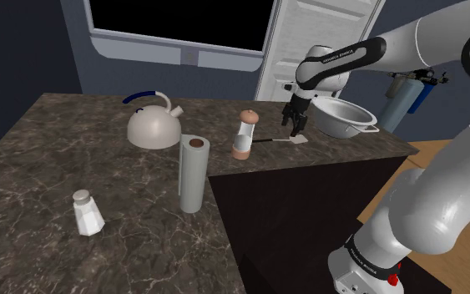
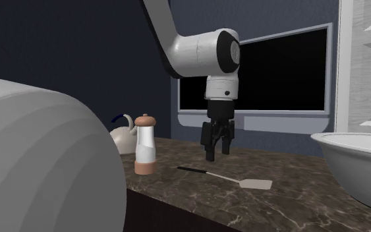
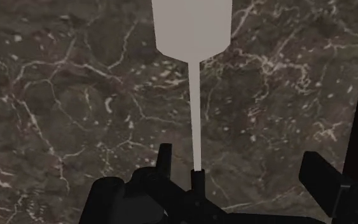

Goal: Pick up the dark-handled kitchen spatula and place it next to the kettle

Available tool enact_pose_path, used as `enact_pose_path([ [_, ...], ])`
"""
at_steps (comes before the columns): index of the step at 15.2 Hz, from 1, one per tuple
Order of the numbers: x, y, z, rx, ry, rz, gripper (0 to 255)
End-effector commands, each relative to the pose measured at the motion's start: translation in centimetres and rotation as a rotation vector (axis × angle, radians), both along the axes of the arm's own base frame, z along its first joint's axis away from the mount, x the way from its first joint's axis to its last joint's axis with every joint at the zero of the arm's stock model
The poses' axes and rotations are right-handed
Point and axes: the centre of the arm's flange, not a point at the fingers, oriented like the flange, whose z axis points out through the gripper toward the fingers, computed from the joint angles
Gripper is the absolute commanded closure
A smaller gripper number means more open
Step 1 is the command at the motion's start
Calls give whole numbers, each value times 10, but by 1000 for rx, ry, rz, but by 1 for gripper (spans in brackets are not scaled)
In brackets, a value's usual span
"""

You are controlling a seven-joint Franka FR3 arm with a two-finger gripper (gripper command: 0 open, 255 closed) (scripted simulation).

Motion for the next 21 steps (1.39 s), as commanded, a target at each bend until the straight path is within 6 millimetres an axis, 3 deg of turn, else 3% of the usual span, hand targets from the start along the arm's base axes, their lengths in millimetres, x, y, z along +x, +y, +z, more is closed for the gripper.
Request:
enact_pose_path([
  [1,20,-2,-12,14,-19,90,0],
  [9,23,1,-53,15,-21,97,0],
  [17,23,1,-53,15,-21,97,0],
  [18,23,1,-53,15,-21,97,255],
  [21,23,1,-53,15,-21,97,255],
])
